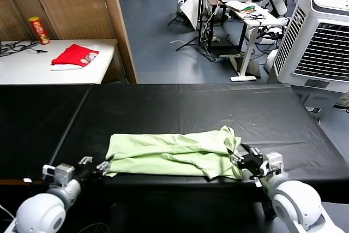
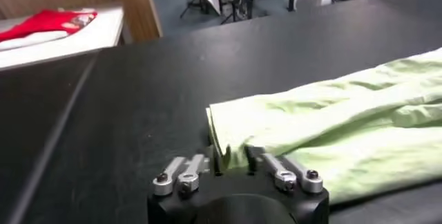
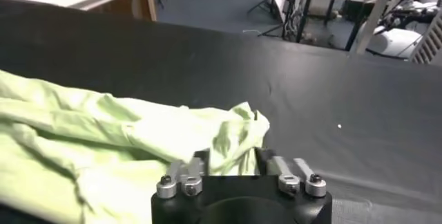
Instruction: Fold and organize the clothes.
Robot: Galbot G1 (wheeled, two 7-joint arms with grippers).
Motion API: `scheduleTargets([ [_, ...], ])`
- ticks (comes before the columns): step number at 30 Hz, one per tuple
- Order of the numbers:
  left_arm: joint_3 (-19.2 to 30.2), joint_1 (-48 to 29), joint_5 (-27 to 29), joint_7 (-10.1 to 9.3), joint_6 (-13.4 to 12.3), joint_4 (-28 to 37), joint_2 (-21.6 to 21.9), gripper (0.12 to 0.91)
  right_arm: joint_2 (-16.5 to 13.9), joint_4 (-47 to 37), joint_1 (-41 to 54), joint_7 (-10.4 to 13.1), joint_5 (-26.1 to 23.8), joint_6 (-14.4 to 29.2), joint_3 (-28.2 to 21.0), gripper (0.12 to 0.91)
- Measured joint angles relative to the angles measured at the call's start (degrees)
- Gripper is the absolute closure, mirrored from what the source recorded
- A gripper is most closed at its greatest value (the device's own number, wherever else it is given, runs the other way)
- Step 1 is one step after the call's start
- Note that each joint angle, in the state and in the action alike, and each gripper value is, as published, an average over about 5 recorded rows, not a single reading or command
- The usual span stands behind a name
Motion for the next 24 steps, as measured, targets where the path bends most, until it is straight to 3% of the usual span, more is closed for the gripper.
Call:
scheduleTargets([
  [3,-0.63,-1.35,-2.60,-1.04,-0.62,-0.01,-0.45,0.283,0.86,-0.85,1.45,0.46,0.08,0.00,0.36,0.238],
  [6,-0.35,-4.18,-5.17,-2.45,-1.03,1.36,-1.02,0.239,1.94,-3.32,4.16,1.01,-1.06,0.00,-0.55,0.228],
  [15,3.90,-14.51,-9.70,-4.22,-1.29,8.47,-3.60,0.232,6.16,-16.40,15.42,0.46,-6.66,2.22,-6.24,0.227],
  [24,7.88,-19.84,-11.64,-3.66,-0.28,15.49,-6.33,0.232,10.12,-26.17,21.70,-0.38,-8.68,3.52,-9.68,0.227],
])
